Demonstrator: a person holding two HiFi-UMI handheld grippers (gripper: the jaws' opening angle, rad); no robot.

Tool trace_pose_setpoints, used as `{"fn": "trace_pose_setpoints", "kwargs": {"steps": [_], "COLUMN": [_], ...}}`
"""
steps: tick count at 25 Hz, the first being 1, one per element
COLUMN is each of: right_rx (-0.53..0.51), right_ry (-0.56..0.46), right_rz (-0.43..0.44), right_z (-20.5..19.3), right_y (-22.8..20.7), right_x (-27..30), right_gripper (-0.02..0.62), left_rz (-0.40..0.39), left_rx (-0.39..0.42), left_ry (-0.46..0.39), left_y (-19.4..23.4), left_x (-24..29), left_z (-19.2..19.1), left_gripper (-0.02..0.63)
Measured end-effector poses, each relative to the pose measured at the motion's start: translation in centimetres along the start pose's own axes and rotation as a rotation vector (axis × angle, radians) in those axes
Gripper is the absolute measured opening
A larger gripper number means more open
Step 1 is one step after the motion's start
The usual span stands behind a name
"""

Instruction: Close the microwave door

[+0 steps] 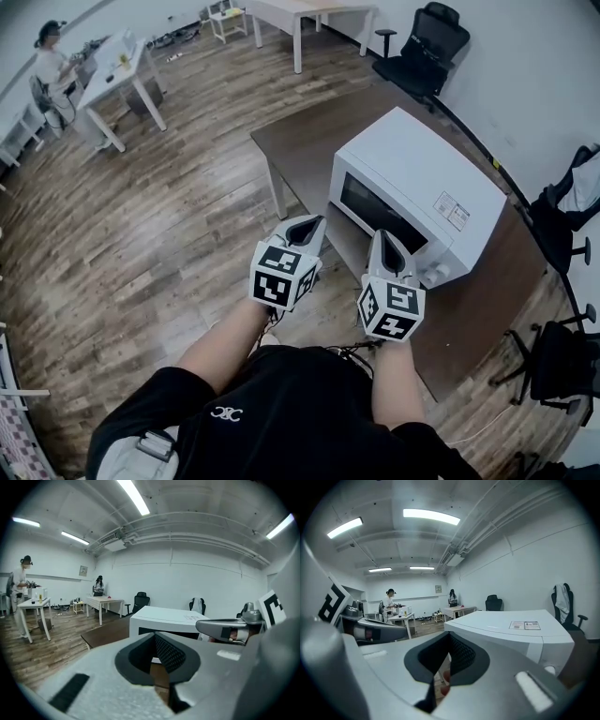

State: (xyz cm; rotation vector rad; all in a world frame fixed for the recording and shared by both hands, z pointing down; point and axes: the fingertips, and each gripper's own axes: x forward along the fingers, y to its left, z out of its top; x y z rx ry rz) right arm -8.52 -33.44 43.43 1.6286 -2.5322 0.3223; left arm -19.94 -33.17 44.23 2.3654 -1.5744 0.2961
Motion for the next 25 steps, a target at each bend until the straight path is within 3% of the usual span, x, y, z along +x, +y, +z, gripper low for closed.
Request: {"fn": "trace_pose_setpoints", "kwargs": {"steps": [12,25], "right_rx": [-0.015,-0.034], "right_ry": [0.007,0.016], "right_rz": [-0.031,-0.050], "right_z": [-0.3,-0.5], "right_y": [0.7,1.3], "right_x": [-0.5,-0.8], "right_gripper": [0.005,0.005], "left_rz": [-0.013,-0.056], "left_rx": [0.044,0.027], "left_ry": [-0.020,-0.026], "left_y": [0.1,0.0], "left_x": [-0.5,-0.9], "left_z": [-0.4,-0.7], "left_gripper": [0.011,0.011]}}
